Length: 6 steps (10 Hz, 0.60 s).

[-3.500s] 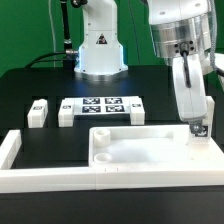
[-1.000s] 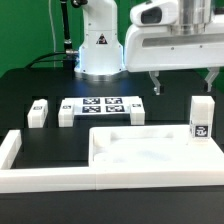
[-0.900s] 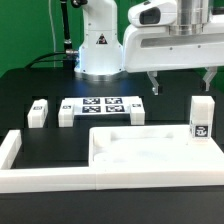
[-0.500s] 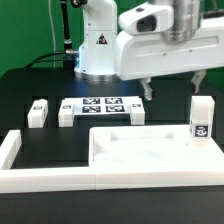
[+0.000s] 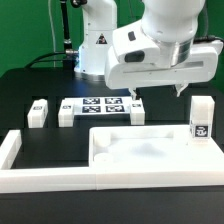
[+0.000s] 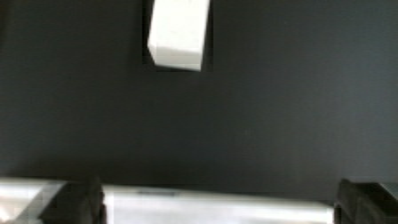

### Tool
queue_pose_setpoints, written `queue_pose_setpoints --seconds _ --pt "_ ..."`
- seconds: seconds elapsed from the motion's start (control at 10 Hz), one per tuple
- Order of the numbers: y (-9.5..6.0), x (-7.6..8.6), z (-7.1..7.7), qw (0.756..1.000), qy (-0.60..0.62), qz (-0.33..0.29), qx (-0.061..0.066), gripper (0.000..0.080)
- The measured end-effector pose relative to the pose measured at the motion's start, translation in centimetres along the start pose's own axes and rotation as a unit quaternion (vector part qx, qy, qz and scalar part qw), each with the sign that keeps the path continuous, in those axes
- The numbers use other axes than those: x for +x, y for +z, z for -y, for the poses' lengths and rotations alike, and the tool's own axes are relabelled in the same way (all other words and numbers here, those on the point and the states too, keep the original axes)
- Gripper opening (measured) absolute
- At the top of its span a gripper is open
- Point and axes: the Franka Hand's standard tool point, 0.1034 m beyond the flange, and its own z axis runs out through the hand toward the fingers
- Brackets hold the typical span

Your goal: Assemble desk

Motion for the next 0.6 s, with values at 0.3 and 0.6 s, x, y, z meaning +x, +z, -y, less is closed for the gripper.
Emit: queue_pose_setpoints --seconds 0.3,0.6 --pt "3.4 -1.3 -1.5 0.994 0.035 0.102 0.007 0.0649" --pt "4.5 -1.9 -1.5 0.988 0.036 0.151 0.006 0.0649"
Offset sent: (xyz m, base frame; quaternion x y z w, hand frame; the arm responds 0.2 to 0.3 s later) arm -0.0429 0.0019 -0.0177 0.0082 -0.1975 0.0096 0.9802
